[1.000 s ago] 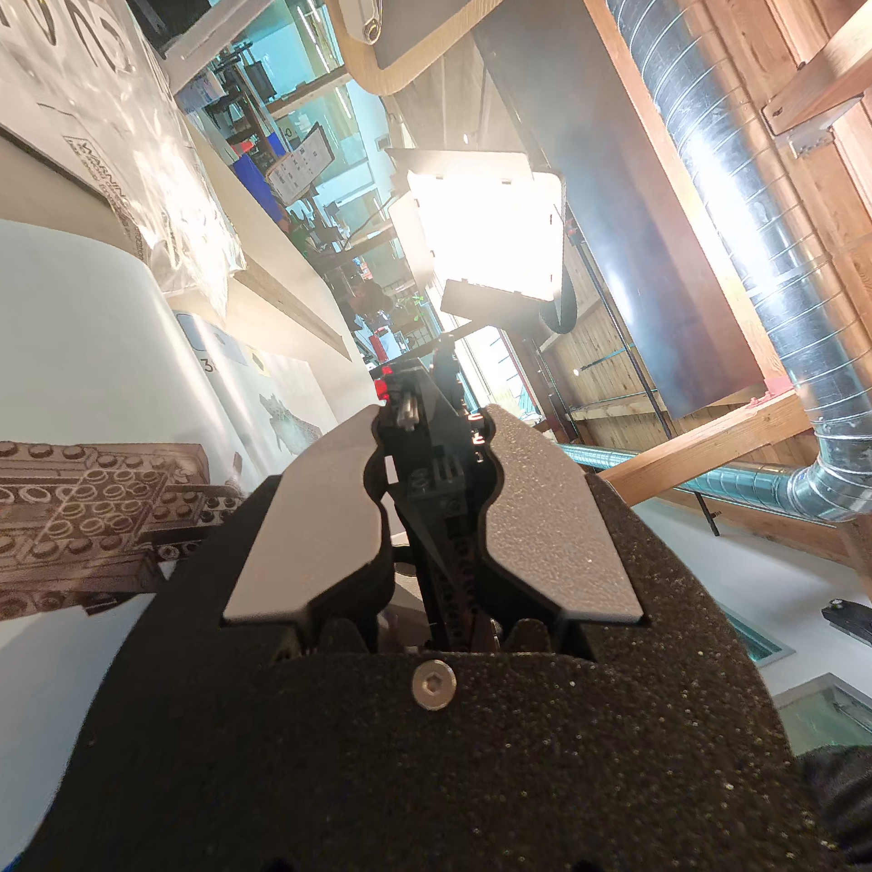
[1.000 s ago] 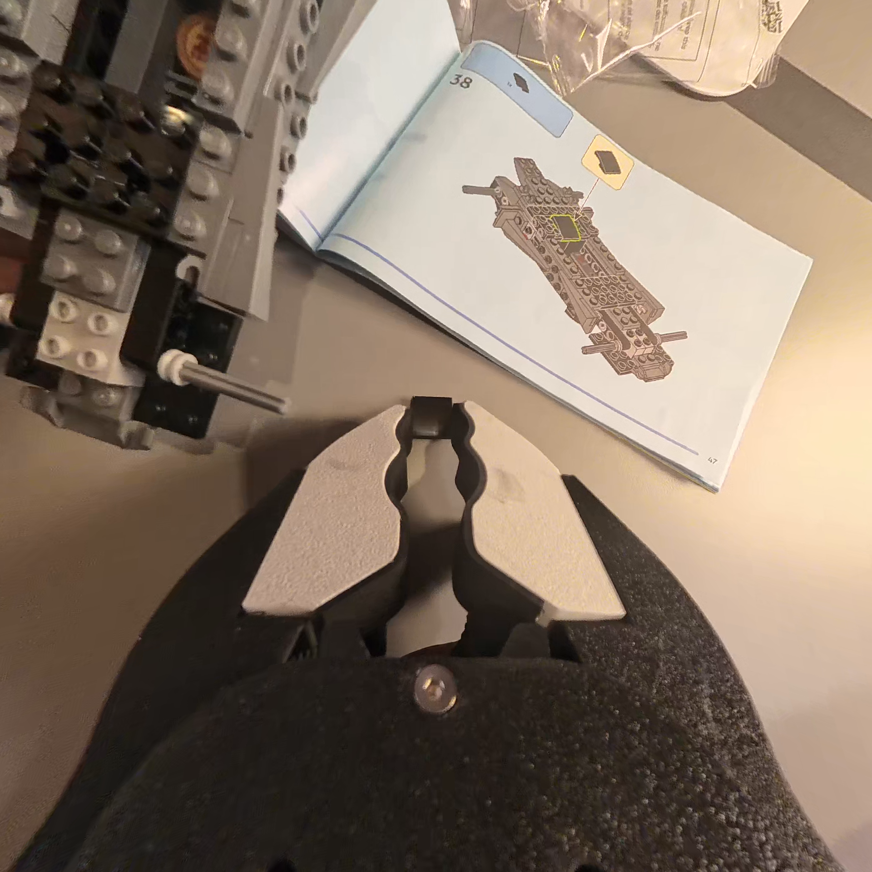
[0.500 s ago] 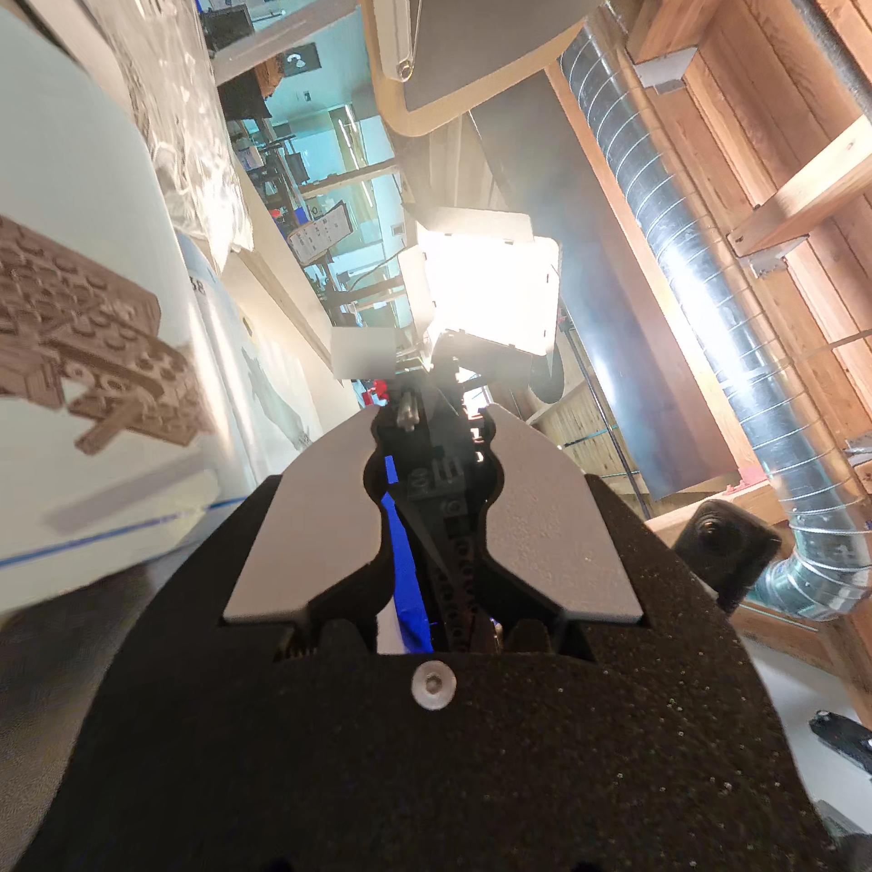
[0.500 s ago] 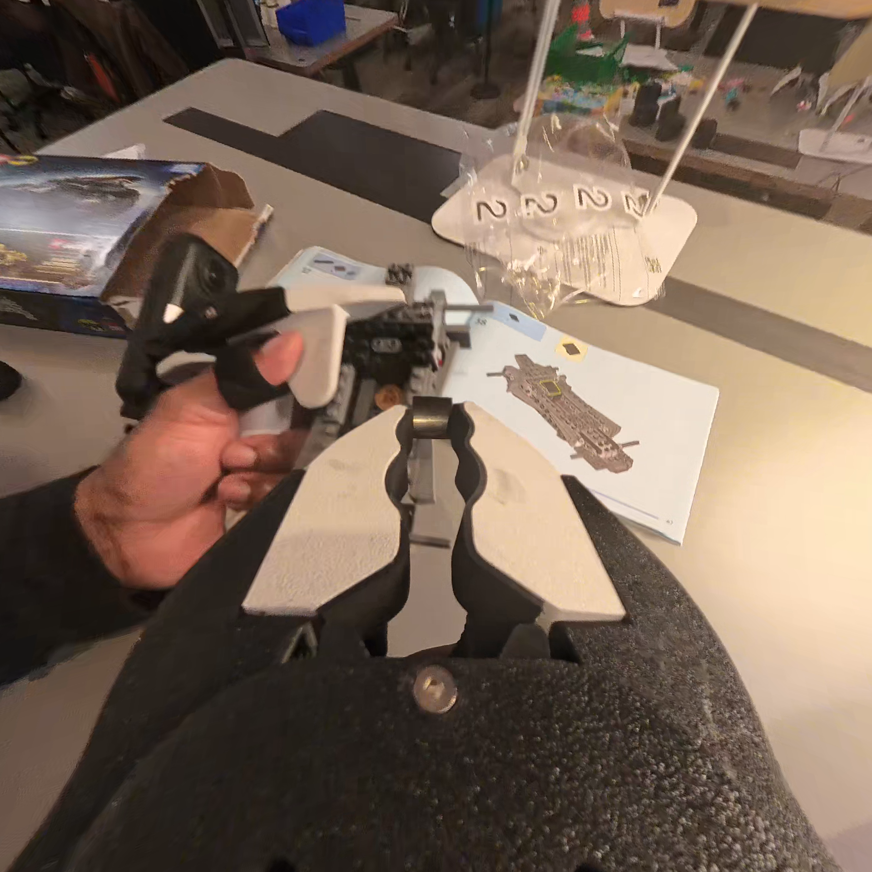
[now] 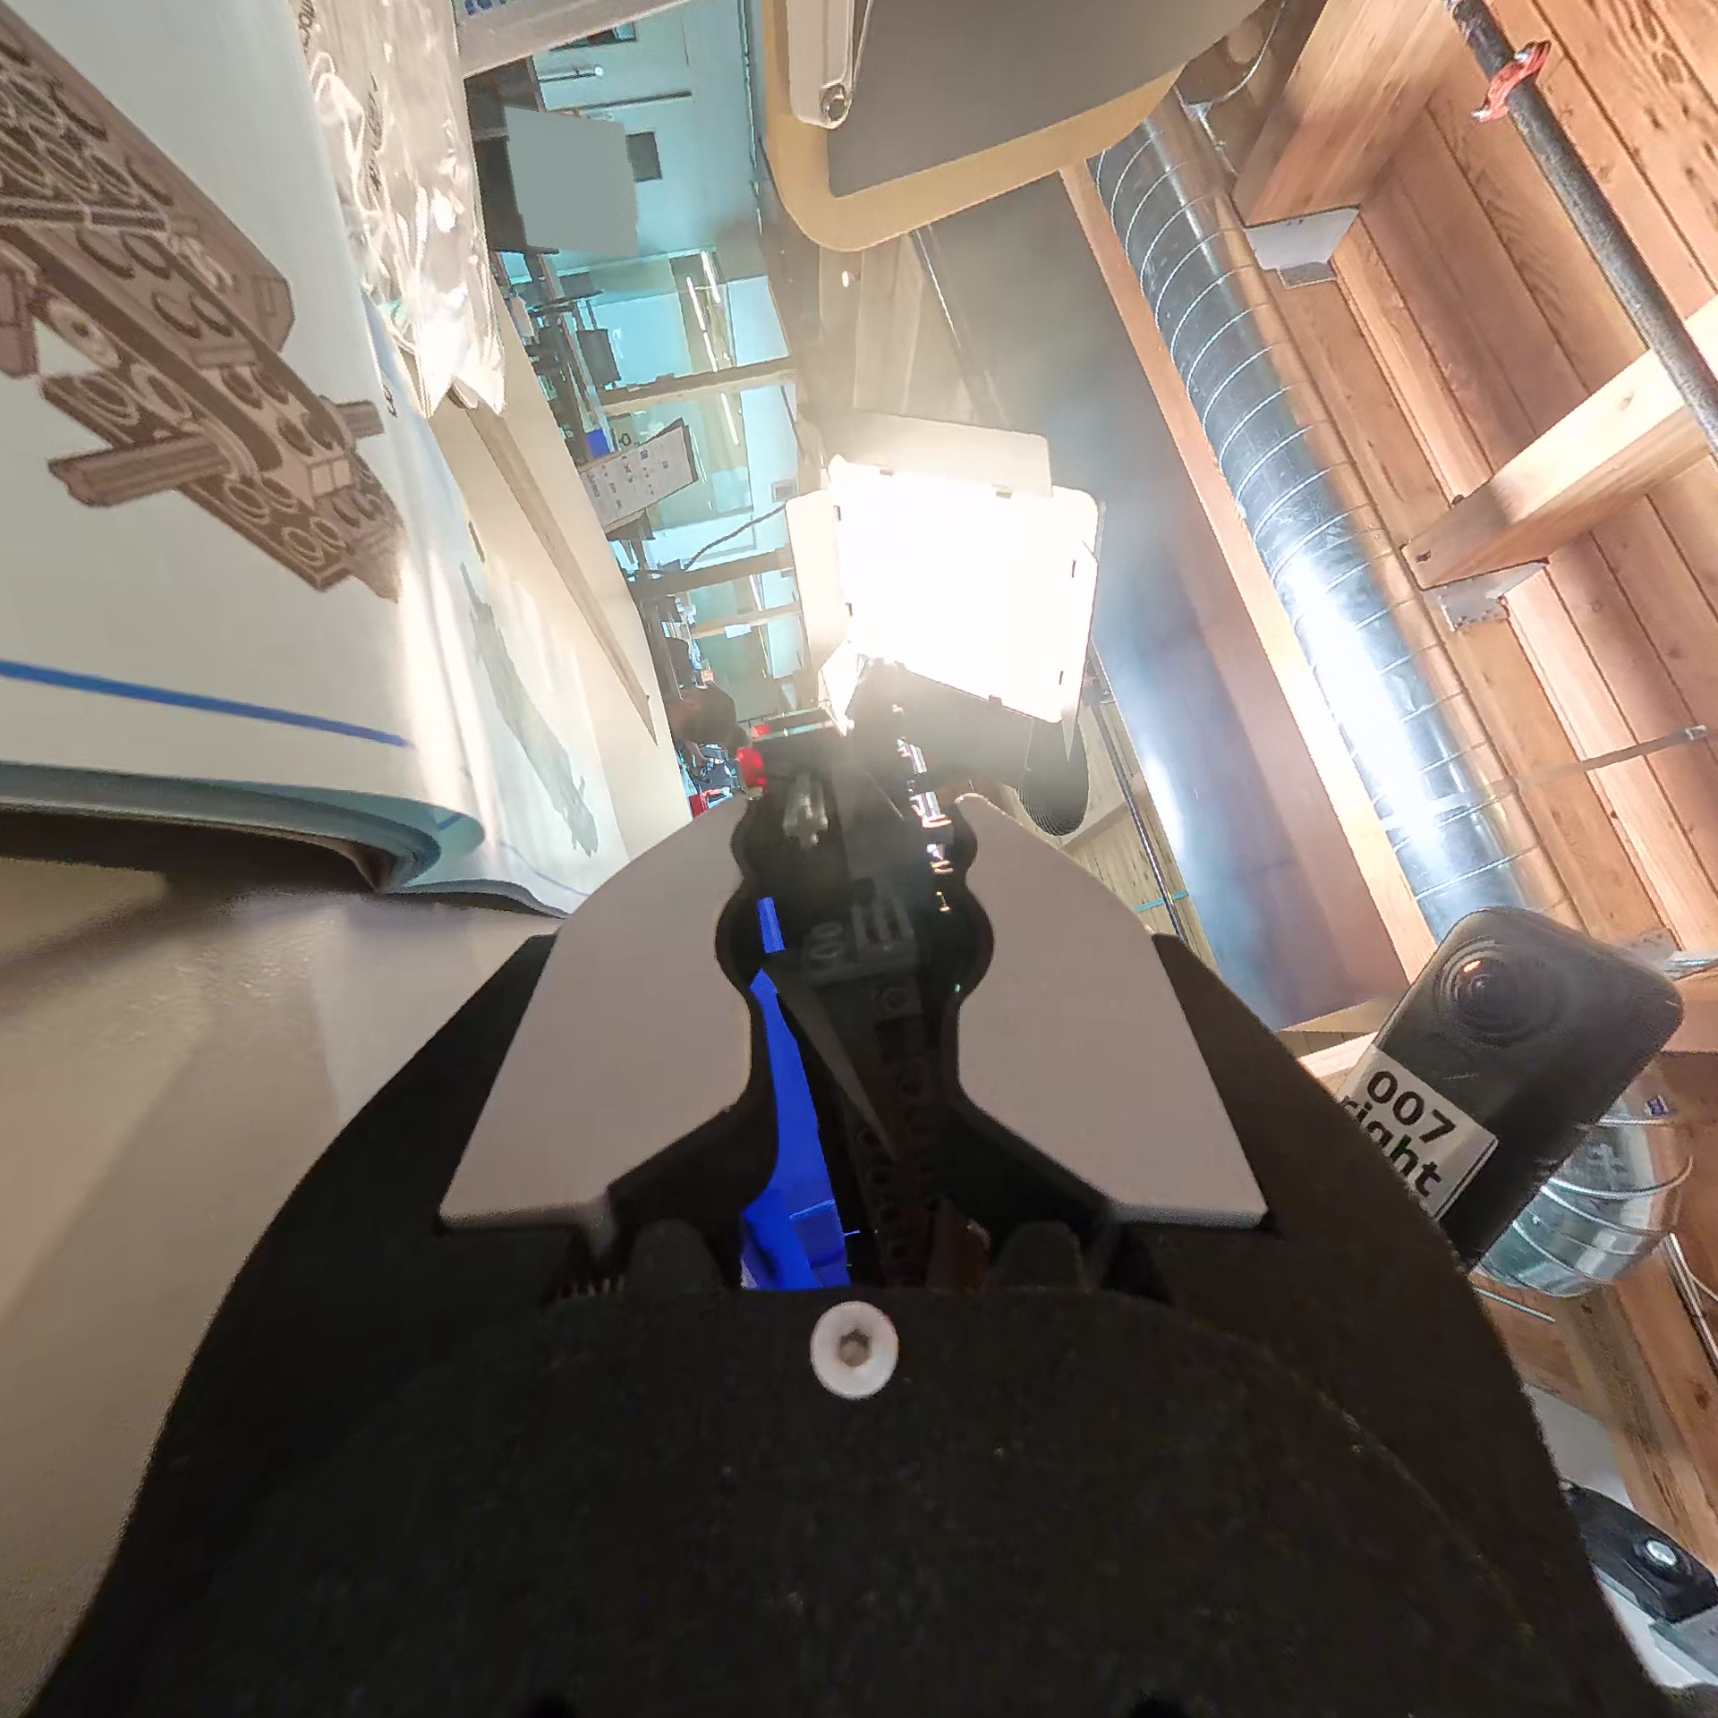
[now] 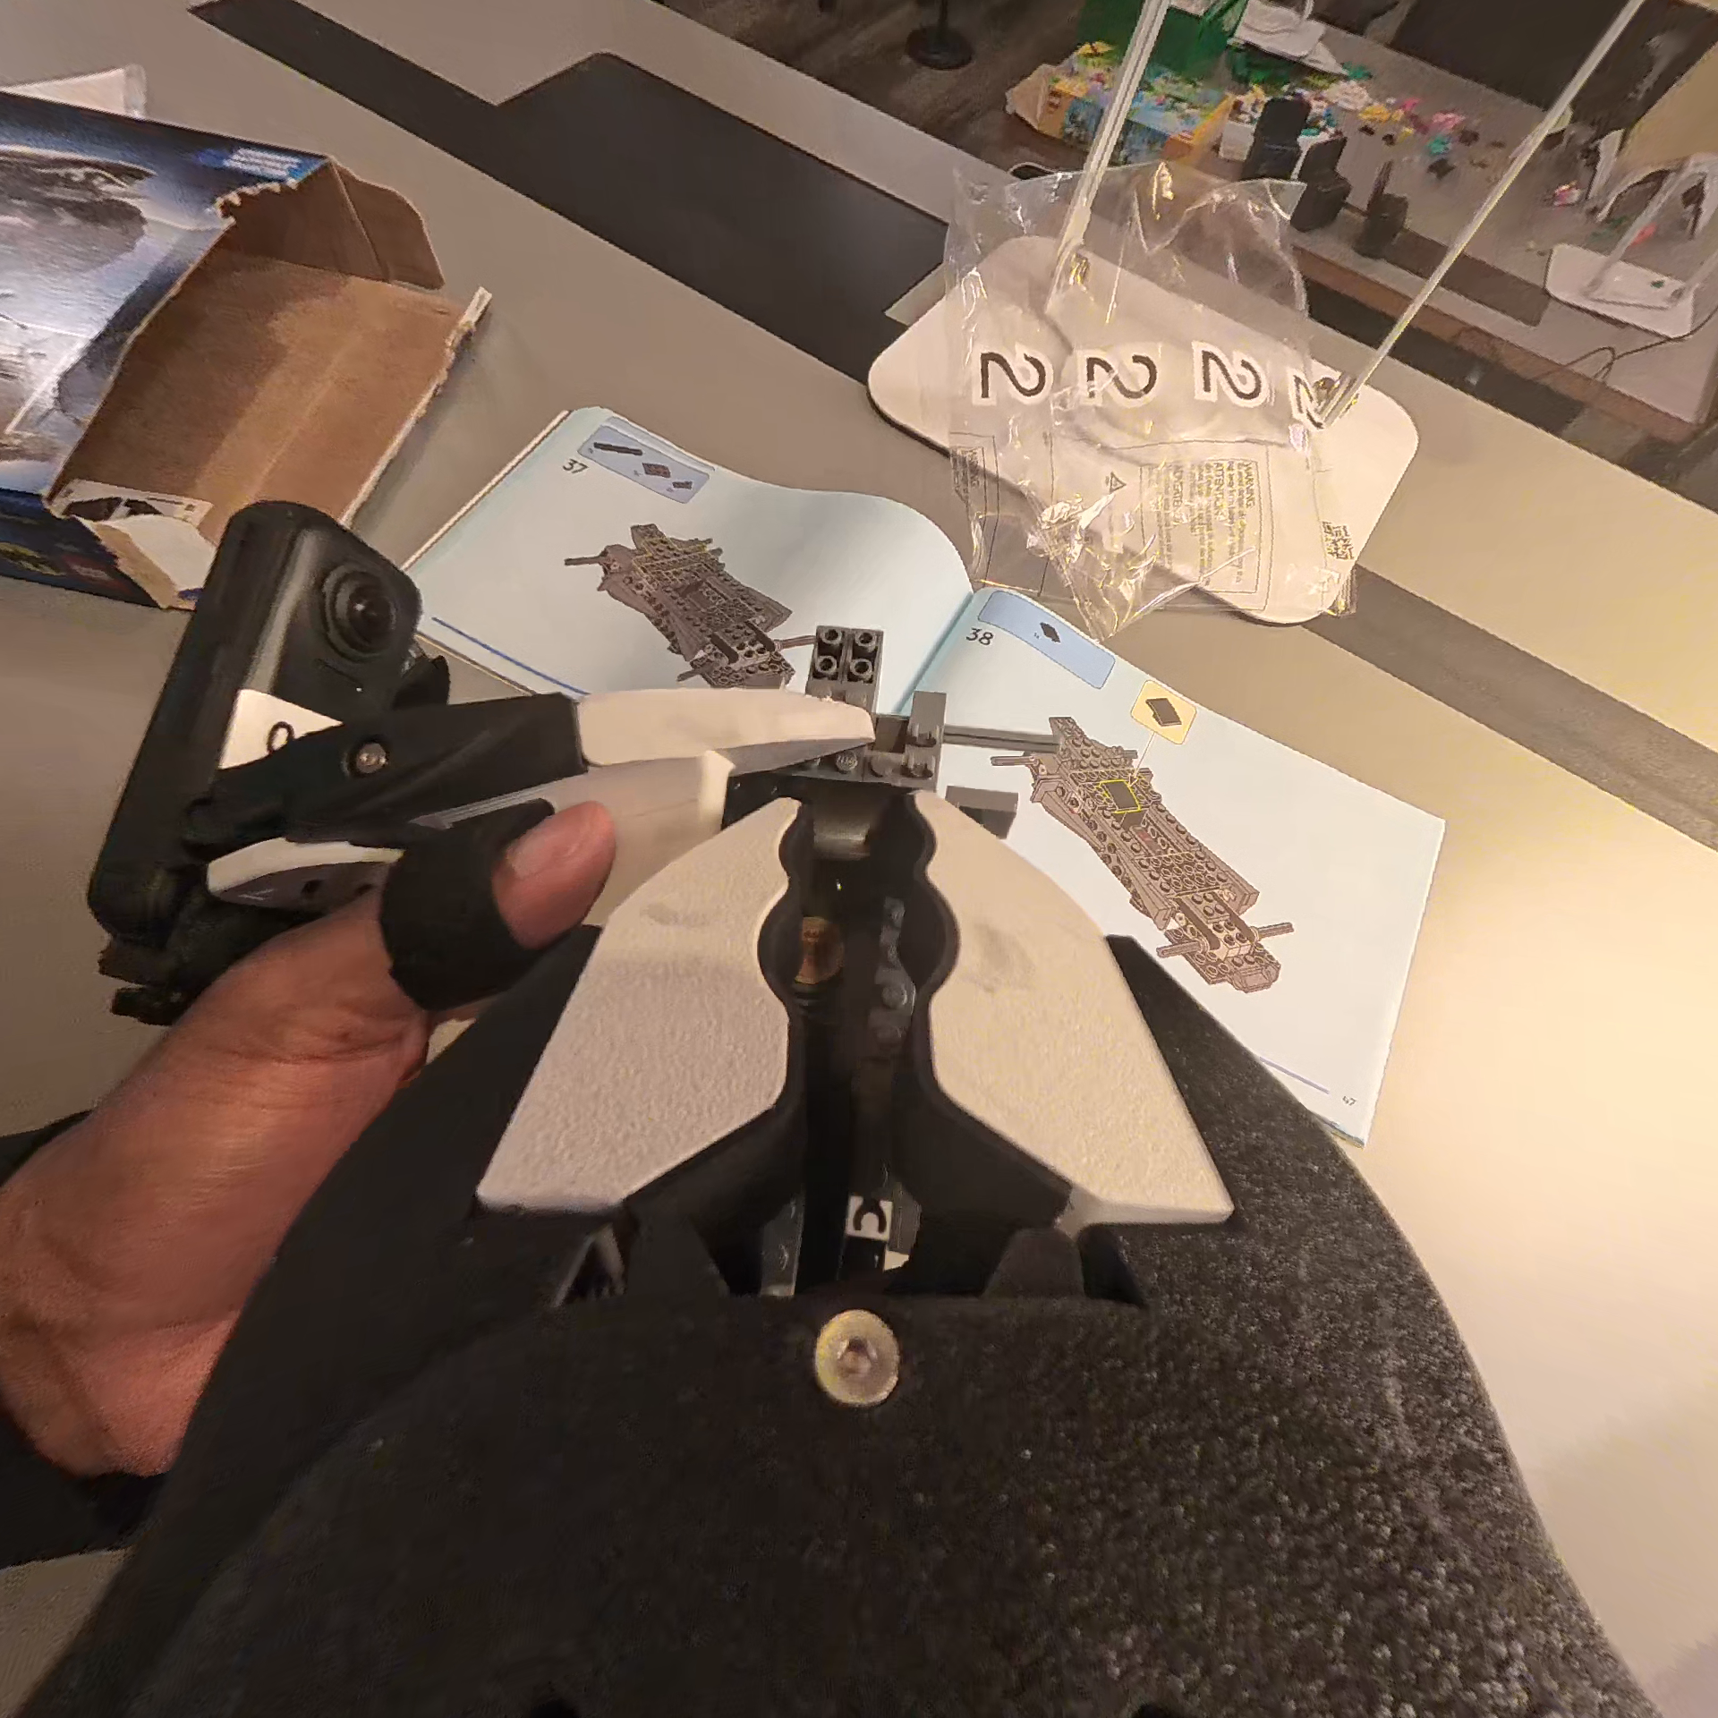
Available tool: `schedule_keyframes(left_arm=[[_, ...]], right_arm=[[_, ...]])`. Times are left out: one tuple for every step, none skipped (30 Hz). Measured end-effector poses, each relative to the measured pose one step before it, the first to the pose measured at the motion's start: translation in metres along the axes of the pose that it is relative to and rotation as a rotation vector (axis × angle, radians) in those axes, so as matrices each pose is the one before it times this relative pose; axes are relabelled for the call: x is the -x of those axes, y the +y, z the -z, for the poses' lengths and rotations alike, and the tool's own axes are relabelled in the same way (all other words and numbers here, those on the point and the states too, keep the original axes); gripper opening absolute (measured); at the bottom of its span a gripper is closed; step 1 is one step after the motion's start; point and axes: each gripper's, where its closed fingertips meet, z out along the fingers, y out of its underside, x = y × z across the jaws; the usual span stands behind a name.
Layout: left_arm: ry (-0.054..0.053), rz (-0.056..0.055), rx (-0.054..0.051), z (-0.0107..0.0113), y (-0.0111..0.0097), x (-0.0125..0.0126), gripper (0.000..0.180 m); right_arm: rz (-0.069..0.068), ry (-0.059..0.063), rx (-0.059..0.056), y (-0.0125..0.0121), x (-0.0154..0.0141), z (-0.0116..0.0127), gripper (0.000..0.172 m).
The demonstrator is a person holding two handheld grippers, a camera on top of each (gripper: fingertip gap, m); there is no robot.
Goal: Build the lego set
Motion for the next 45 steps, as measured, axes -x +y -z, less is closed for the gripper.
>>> schedule_keyframes(left_arm=[[-0.005,0.0028,-0.0013,0.00005,-0.00031,0.00096,0.036],[-0.0043,0.0045,-0.0012,-0.00012,-0.00028,0.001,0.036],[-0.0054,0.007,-0.0007,0.00007,-0.00035,0.00125,0.036],[-0.0015,0.0074,-0.0026,0.00022,-0.00068,0.00075,0.036],[0.0004,0.0082,-0.0048,0.00046,-0.00098,0.00057,0.036],[0.0019,0.0093,-0.004,0.00048,-0.00103,0.00031,0.036],[0.0009,0.0097,-0.0033,0.00042,-0.00089,0.00053,0.036],[0.0007,0.0091,-0.003,0.00024,-0.00076,0.00053,0.036],[0.0008,0.0073,-0.0001,0.00017,-0.0003,0.00028,0.036],[0.0013,0.0042,0.0007,0.00003,-0.00018,0.00018,0.036],[0.0006,0.0013,0.0004,-0.00003,0.00001,-0.00005,0.036],[-0.0012,0.001,0.0,-0.00006,-0.00003,0.0002,0.036],[-0.0011,0.0016,-0.0003,-0.00006,-0.00007,0.00025,0.036],[0.0004,0.0018,0.0008,-0.00007,0.00002,0.00006,0.036],[0.0007,0.0007,0.0022,-0.0001,0.00037,-0.00008,0.036],[-0.0016,-0.0003,0.0,-0.00003,-0.00001,0.00014,0.036],[0.0,0.0011,-0.0012,0.00001,-0.00023,0.00011,0.036],[-0.0003,0.002,0.0001,0.00005,0.00003,0.0001,0.036],[0.0012,0.0011,-0.0009,0.00001,-0.0002,-0.00013,0.036],[0.0016,0.0014,-0.0006,0.00017,0.00003,-0.00016,0.036],[0.0014,0.0023,-0.0008,0.00004,-0.00017,-0.00016,0.036],[0.0008,0.0035,-0.0008,0.00013,-0.00026,0.00002,0.036],[0.0016,0.0052,-0.0024,0.00013,-0.00054,0.00008,0.036],[0.0015,0.0065,-0.0043,0.00029,-0.00087,0.00004,0.036],[0.0031,0.0082,-0.0037,0.00032,-0.00083,0.00002,0.036],[0.0051,0.0086,-0.0019,0.0003,-0.00057,-0.00034,0.036],[0.0002,0.0058,-0.0011,0.00026,-0.00039,0.00031,0.036],[-0.0011,0.0024,-0.0002,0.00011,-0.0001,0.00026,0.036],[0.0014,0.0,-0.0001,-0.00003,-0.00002,-0.00027,0.036],[0.0014,0.001,0.0004,-0.00007,0.0001,-0.00012,0.036],[-0.0007,0.0011,0.0,-0.00011,0.00004,0.00014,0.036],[0.0,0.0004,0.0007,-0.00008,0.00013,0.00001,0.036],[0.0003,0.0006,0.0017,-0.0001,0.00021,-0.00002,0.036],[-0.0008,0.0006,0.0016,-0.0001,0.0002,0.00012,0.036],[-0.0012,0.0011,0.0006,-0.00017,0.00008,0.00013,0.036],[-0.0003,0.0016,0.0004,-0.00009,-0.00004,0.00017,0.036],[0.0003,0.0018,0.0006,-0.0001,-0.00002,-0.00003,0.036],[0.0015,0.0006,0.001,-0.00014,0.00012,-0.00018,0.036],[0.0,-0.0003,0.0033,-0.00029,0.0005,-0.00005,0.036],[-0.0022,-0.0005,0.0045,-0.00034,0.00069,0.00028,0.036],[-0.006,0.0002,0.0049,-0.00042,0.00069,0.00065,0.036],[-0.0052,0.0007,0.0044,-0.00041,0.00063,0.0007,0.036],[0.0021,0.0023,0.0034,-0.00023,0.00028,-0.00032,0.036],[0.0037,0.0051,0.0008,0.00013,-0.00025,-0.00044,0.036],[0.0009,0.005,-0.0006,0.00029,-0.00087,-0.00003,0.036]], right_arm=[[0.0034,0.0079,0.0078,0.00057,-0.00011,-0.00185,0.016],[0.0049,0.0091,0.0073,0.0005,-0.00014,-0.00182,0.015],[0.0038,0.0095,0.0033,-0.0002,-0.00046,-0.00133,0.015],[0.0035,0.0059,0.0033,-0.00035,-0.00013,-0.00086,0.015],[0.0021,0.0023,0.0022,-0.00059,0.00023,-0.00058,0.015],[0.001,-0.0004,-0.0002,-0.00074,0.00068,-0.00053,0.015],[0.0007,-0.0008,-0.0007,-0.00061,0.00049,-0.00033,0.015],[0.001,-0.0014,-0.0012,-0.00049,0.00043,-0.00031,0.015],[0.0004,-0.0047,-0.0015,-0.00044,0.00055,-0.0001,0.015],[-0.0023,-0.0067,-0.0002,-0.00015,0.00037,-0.00012,0.015],[-0.003,-0.0098,0.0004,-0.00003,0.00055,-0.00006,0.016],[-0.0018,-0.012,0.0005,0.00005,0.00075,0.00007,0.016],[-0.0019,-0.0121,0.0013,0.00021,0.00072,0.00019,0.016],[-0.0044,-0.0117,0.0009,0.00004,0.00076,0.00018,0.018],[-0.0056,-0.011,0.0007,-0.00006,0.00096,0.00011,0.02],[-0.0036,-0.006,0.0033,0.00036,0.00051,-0.00007,0.021],[0.0019,0.0014,0.0027,0.00024,-0.00021,-0.00011,0.021],[0.0035,0.0028,0.0003,-0.00003,-0.00006,-0.00019,0.022],[0.0033,0.0018,-0.0014,-0.00019,0.00004,0.0001,0.022],[0.0024,-0.0001,-0.0015,-0.00021,0.00036,0.00026,0.022],[0.0027,-0.0025,-0.0021,-0.00013,0.00049,0.00058,0.022],[0.005,-0.0036,-0.0031,-0.00021,0.00041,0.00074,0.023],[0.0104,-0.0046,-0.0032,-0.00017,0.00034,0.00101,0.024],[0.0131,-0.0016,-0.0034,0.00002,-0.00024,0.00146,0.025],[0.0192,-0.0019,-0.0054,0.00012,-0.00039,0.0017,0.025],[0.0235,-0.0015,-0.0039,0.00082,-0.00028,0.00177,0.025],[0.0175,0.0043,-0.0011,0.0013,-0.00153,0.00148,0.025],[0.0154,0.001,-0.0051,0.00076,-0.00143,0.00141,0.026],[0.0206,-0.0068,-0.0109,-0.00028,-0.00012,0.00147,0.026],[0.0232,-0.005,-0.0052,0.00023,-0.00001,0.00137,0.025],[0.028,0.003,-0.0012,0.00007,-0.00098,0.00142,0.025],[0.0418,0.003,-0.0055,-0.00062,-0.00052,0.00152,0.026],[0.0554,0.0021,-0.0071,-0.00111,0.00004,0.00148,0.025],[0.0628,0.0027,-0.0012,-0.00036,-0.0001,0.00125,0.025],[0.0662,-0.0007,0.006,0.00026,-0.00004,0.00096,0.025],[0.0635,-0.0057,0.0088,0.0006,0.00027,0.00062,0.025],[0.0499,-0.0064,0.0086,0.00023,-0.00084,0.00043,0.025],[0.0326,-0.0119,0.0055,-0.00024,-0.00123,0.00031,0.025],[0.0227,-0.0254,-0.0015,-0.00118,0.00005,0.00039,0.025],[0.0172,-0.03,-0.009,-0.00193,0.00066,0.00067,0.025],[0.0127,-0.028,-0.0082,-0.00155,0.00056,0.00059,0.025],[0.0061,-0.0218,-0.0037,-0.00045,0.0,0.00051,0.025],[-0.0074,-0.0079,0.0031,0.00108,-0.00166,0.00046,0.025],[-0.0301,-0.0001,0.0093,0.00309,-0.00284,0.00007,0.025],[-0.0541,-0.0047,0.0116,0.00451,-0.0021,0.00004,0.026]])
